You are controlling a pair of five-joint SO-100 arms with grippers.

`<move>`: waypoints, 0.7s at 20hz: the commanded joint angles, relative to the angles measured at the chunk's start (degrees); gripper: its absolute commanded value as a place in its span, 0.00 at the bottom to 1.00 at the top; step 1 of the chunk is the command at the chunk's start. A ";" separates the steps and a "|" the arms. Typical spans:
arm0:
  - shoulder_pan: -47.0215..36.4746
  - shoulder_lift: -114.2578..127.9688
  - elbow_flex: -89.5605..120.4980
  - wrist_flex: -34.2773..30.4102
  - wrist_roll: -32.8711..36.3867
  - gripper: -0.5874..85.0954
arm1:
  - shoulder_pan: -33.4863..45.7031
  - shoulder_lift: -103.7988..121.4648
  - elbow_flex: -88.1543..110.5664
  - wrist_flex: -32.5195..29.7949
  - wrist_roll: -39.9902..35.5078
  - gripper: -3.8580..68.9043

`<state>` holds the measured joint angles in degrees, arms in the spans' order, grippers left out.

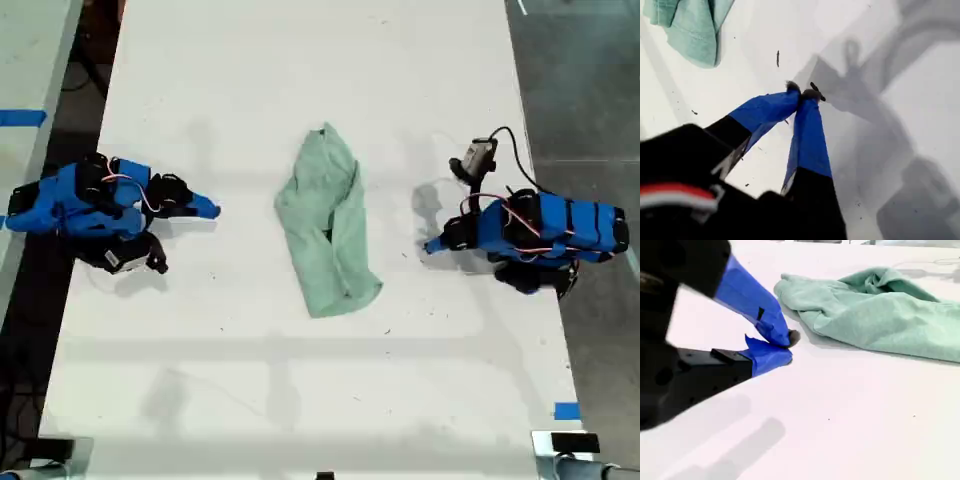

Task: Fold t shirt

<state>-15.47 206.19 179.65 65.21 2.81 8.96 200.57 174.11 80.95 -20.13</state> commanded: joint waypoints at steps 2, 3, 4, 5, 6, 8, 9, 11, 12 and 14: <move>1.49 0.35 0.18 -1.67 -0.44 0.01 | 0.44 0.62 2.29 -0.88 0.62 0.08; 1.58 0.35 0.18 -1.67 -0.44 0.01 | 0.44 0.62 2.29 -0.88 0.88 0.08; 1.67 0.35 0.18 -1.67 -0.44 0.01 | 0.44 0.62 2.29 -0.88 1.05 0.08; 1.67 0.35 0.18 -1.67 -0.44 0.01 | 0.35 0.62 2.29 -0.88 1.23 0.08; 1.67 0.35 0.18 -1.67 -0.44 0.01 | 0.35 0.62 2.29 -0.88 1.41 0.08; 1.67 0.35 0.18 -1.67 -0.44 0.01 | 0.44 0.62 2.29 -0.88 1.67 0.08; 1.67 0.35 0.18 -1.67 -0.44 0.01 | 0.53 0.62 2.29 -0.88 1.76 0.08; 1.76 0.35 0.18 -1.67 -0.44 0.01 | 0.53 0.62 2.29 -0.88 1.76 0.08; 1.76 0.35 0.18 -1.67 -0.44 0.01 | 0.53 0.62 2.29 -0.88 1.76 0.08; 3.96 0.35 -0.18 -1.58 1.23 0.01 | 0.53 0.62 2.29 -0.88 1.85 0.08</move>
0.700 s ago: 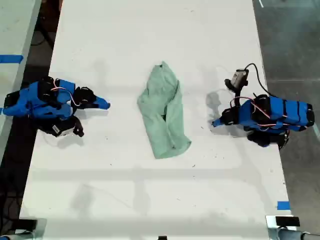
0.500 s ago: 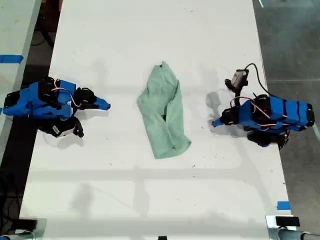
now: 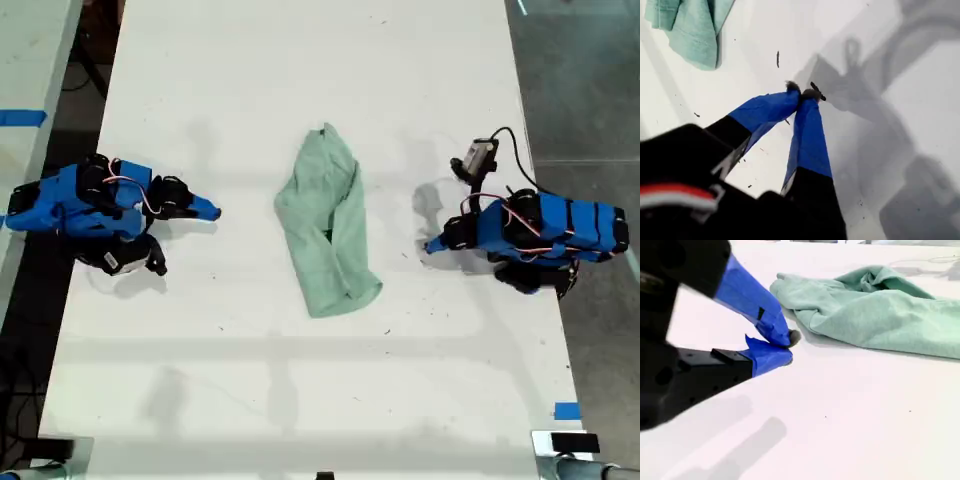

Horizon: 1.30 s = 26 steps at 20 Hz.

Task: Fold t shirt

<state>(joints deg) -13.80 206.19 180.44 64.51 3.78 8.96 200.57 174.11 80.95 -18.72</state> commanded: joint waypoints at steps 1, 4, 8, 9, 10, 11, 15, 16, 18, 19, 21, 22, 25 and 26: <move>2.29 0.35 -0.97 -0.79 0.26 0.01 | 0.79 0.62 2.29 -0.88 0.70 0.07; 2.20 0.35 -1.14 -0.79 0.44 0.02 | 1.32 0.62 2.29 -0.88 1.05 0.07; 1.93 0.35 -0.97 -0.88 0.26 0.02 | 1.41 0.62 2.29 -0.79 1.67 0.07; 1.93 0.35 -1.05 -0.79 -0.53 0.01 | 1.67 0.62 2.20 -0.70 1.76 0.07; 1.14 0.35 -2.02 0.44 -2.90 0.01 | 1.58 0.62 1.49 -0.18 2.02 0.07; -0.18 -2.20 -4.57 2.11 -4.31 0.01 | 1.49 0.62 0.35 0.97 1.85 0.07; 2.81 -33.93 -22.59 -2.37 -8.88 0.01 | 0.26 -2.72 -13.45 7.65 3.96 0.07; 3.96 -39.37 -27.60 -2.99 -8.96 0.01 | -0.35 -9.32 -18.98 7.38 4.83 0.07; 7.03 -49.92 -38.32 -3.16 -9.84 0.01 | -1.58 -28.83 -33.05 7.12 5.89 0.07; 8.96 -56.25 -44.56 -3.16 -10.11 0.01 | -2.99 -38.06 -40.52 7.21 6.68 0.07; 13.18 -72.25 -59.59 -2.20 -10.72 0.01 | -5.98 -55.72 -55.63 9.23 8.09 0.08; 15.47 -81.12 -68.29 -1.76 -10.72 0.01 | -7.47 -63.54 -62.05 9.58 8.61 0.08; 22.41 -110.48 -99.67 2.55 -11.34 0.11 | -11.69 -83.41 -77.08 9.23 9.67 0.22; 24.35 -119.88 -110.30 4.48 -11.34 0.12 | -13.10 -88.68 -80.77 8.79 9.58 0.27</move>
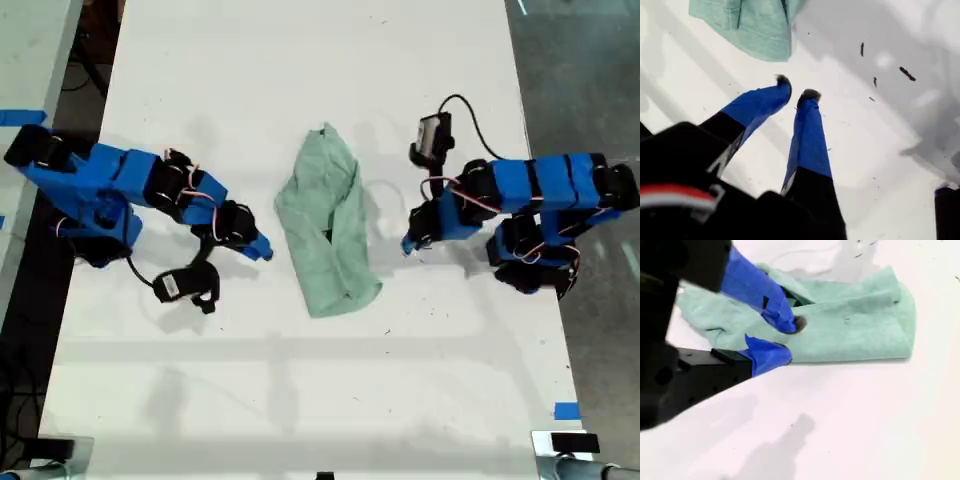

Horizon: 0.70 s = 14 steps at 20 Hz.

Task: Fold t shirt

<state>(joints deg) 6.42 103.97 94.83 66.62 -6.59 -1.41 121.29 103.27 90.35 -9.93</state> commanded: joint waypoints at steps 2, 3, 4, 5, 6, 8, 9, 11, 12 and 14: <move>6.50 -35.33 -44.03 4.92 -0.79 0.13 | -4.31 -18.02 -14.94 -1.41 0.97 0.30; 6.77 -39.29 -45.88 2.90 -0.44 0.14 | -4.66 -21.01 -16.44 -1.85 0.79 0.32; 6.59 -41.22 -45.79 1.76 -0.53 0.15 | -4.83 -22.85 -17.14 -2.46 0.53 0.33; 6.42 -42.19 -45.62 1.05 -0.44 0.15 | -4.83 -24.08 -17.58 -2.99 0.35 0.34; 6.24 -42.89 -45.62 0.09 -0.18 0.15 | -4.92 -24.70 -17.58 -3.52 0.26 0.34; 4.92 -44.65 -45.70 -1.67 1.23 0.16 | -4.92 -25.75 -17.49 -4.31 0.00 0.35; 3.96 -45.97 -45.70 -2.02 1.67 0.16 | -4.92 -26.19 -17.40 -4.39 -0.09 0.35; 2.37 -47.81 -45.79 -2.29 2.02 0.16 | -4.92 -26.89 -17.31 -4.83 -0.26 0.35; 1.67 -48.60 -45.79 -2.29 2.02 0.16 | -5.01 -26.98 -17.31 -4.83 -0.26 0.35; 0.62 -50.19 -45.79 -2.11 1.58 0.16 | -5.19 -27.07 -17.05 -4.92 -0.44 0.35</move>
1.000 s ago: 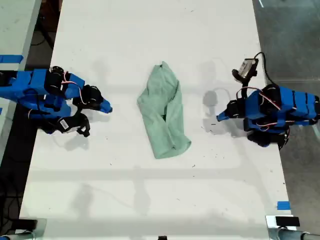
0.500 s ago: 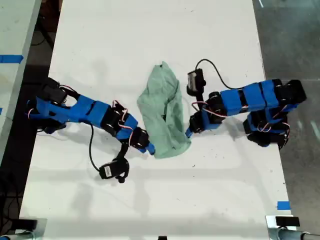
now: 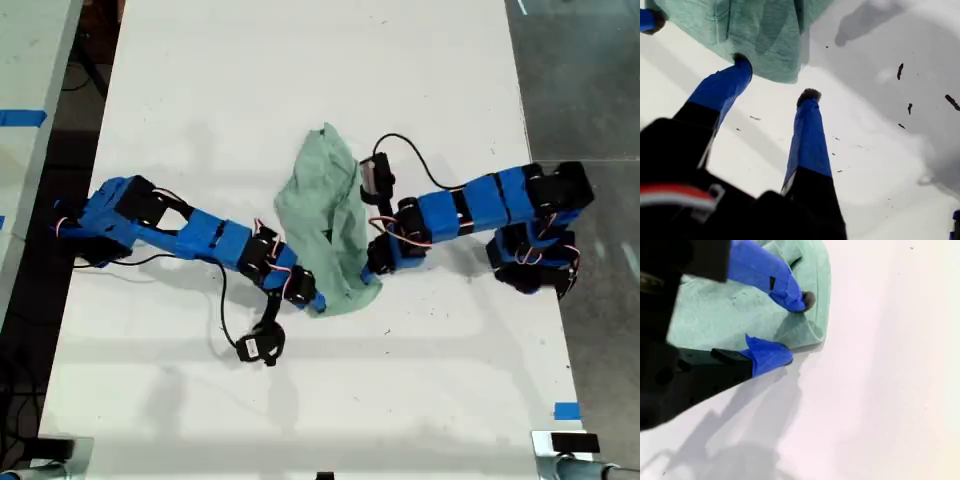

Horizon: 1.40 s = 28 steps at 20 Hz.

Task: Fold t shirt

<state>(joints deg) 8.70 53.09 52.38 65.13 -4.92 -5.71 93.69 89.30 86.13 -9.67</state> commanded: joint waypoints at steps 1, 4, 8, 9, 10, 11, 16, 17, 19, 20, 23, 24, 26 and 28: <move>-2.37 0.35 -3.34 -0.44 -0.18 0.16 | -0.88 0.35 -2.99 -0.79 -0.88 0.35; -2.99 -0.35 -3.34 -0.62 1.23 0.09 | -1.23 0.09 -2.72 -0.88 -0.53 0.36; -2.20 -0.62 -3.25 -0.44 1.14 0.01 | -0.88 -1.76 -0.53 -3.96 -1.58 0.36; -2.11 -0.62 -3.34 -0.44 1.14 0.01 | -0.44 -2.46 0.62 -5.45 -2.02 0.36; -2.11 -0.53 -3.34 -0.35 1.14 0.01 | -0.26 -3.34 1.23 -7.03 -2.37 0.36; -2.11 -0.35 -3.34 -0.26 1.23 0.01 | -0.18 -4.57 1.32 -8.26 -2.46 0.36; -1.67 0.18 -3.34 0.00 1.67 0.01 | -0.88 -11.51 0.88 -15.56 -3.96 0.34; -1.49 0.35 -3.34 0.44 1.58 0.01 | -1.14 -13.18 0.79 -16.26 -2.90 0.05; -0.70 0.79 -3.34 1.67 1.23 0.01 | -2.37 -14.15 -0.35 -16.96 -1.23 0.05; 0.18 1.32 -3.34 2.90 0.62 0.01 | -4.04 -14.50 -3.60 -14.68 0.00 0.05; 5.54 7.82 -3.43 7.65 -4.83 0.01 | -8.88 -19.16 -25.75 2.29 4.22 0.05; 6.06 12.22 -3.34 10.11 -6.24 0.01 | -8.17 -17.75 -28.56 2.55 2.90 0.05; 4.13 21.80 -0.70 15.56 -7.21 0.01 | -4.31 -14.85 -33.40 4.66 -0.53 0.05; -1.41 26.54 -0.26 19.42 -3.78 0.01 | 1.14 -10.20 -34.89 5.36 -4.83 0.05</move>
<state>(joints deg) 11.60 70.84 52.91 81.83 -10.63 -9.76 76.38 58.89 89.56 -10.81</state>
